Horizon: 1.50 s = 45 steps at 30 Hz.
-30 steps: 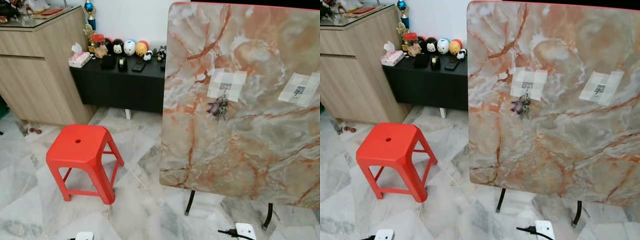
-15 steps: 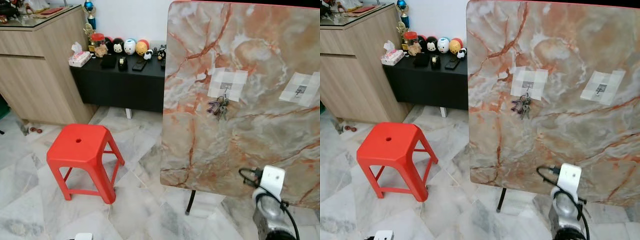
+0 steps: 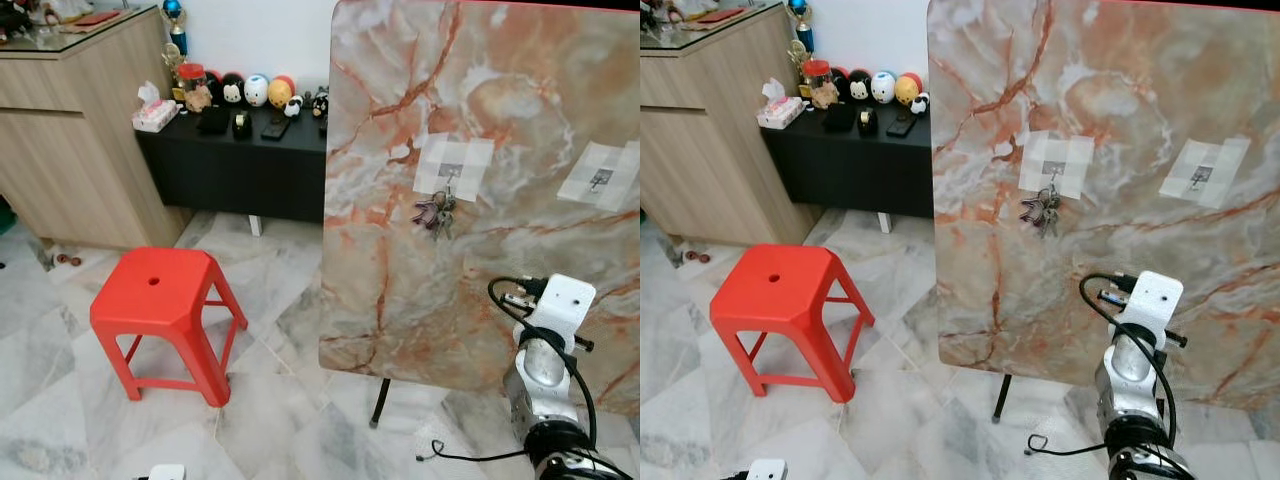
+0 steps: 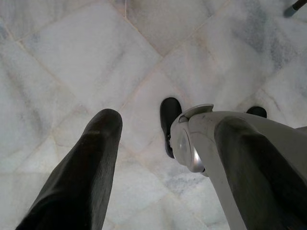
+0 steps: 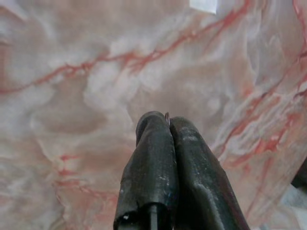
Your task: Hang keys on a hook
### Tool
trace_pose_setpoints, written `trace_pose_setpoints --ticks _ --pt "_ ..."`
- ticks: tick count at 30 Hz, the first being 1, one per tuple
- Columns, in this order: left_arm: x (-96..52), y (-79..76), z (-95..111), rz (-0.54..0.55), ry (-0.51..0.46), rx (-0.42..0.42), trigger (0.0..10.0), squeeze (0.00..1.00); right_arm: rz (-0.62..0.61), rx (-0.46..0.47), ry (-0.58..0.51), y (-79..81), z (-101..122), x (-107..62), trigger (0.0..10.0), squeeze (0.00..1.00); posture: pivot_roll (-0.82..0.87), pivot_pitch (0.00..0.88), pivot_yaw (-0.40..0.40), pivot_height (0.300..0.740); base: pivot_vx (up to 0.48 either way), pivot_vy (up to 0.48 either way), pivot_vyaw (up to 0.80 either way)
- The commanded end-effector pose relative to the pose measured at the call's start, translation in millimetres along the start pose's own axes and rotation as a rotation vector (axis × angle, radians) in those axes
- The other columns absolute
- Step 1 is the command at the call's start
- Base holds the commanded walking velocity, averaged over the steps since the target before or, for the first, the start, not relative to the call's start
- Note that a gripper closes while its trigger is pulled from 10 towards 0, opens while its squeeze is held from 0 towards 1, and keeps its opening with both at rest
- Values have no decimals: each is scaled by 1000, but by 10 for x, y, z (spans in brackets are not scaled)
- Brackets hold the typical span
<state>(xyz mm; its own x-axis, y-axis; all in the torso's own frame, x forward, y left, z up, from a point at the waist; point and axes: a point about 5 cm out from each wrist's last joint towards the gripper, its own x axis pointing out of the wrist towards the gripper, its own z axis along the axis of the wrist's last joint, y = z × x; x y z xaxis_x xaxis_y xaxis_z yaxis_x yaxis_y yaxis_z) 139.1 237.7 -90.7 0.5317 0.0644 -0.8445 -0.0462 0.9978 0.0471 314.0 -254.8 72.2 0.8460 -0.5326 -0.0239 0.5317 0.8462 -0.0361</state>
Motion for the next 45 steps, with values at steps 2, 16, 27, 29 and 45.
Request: trace_pose_setpoints --ticks 2,16,27,29,45 --pt "-6 0 -34 7 7 -23 10000 0 -23 -6 -78 -9 137 31 10000 0 -25 0 -60 740 0 0 0" --pt "-8 6 -33 8 4 -28 10000 0 -166 16 -160 -63 351 14 10000 0 -26 0 -57 740 0 0 0" --pt "-10 1 -40 7 -2 -45 10000 0 -234 5 -177 -90 392 -64 10000 0 -16 0 -62 740 0 0 0" --pt "-10 2 -39 6 -3 -45 10000 0 -319 21 -169 -165 401 -89 10000 0 -19 0 -60 740 0 0 0" --pt "-12 16 -30 3 -7 -49 10000 0 -448 -121 -116 -275 400 -93 10000 0 -18 0 -52 740 0 0 0"
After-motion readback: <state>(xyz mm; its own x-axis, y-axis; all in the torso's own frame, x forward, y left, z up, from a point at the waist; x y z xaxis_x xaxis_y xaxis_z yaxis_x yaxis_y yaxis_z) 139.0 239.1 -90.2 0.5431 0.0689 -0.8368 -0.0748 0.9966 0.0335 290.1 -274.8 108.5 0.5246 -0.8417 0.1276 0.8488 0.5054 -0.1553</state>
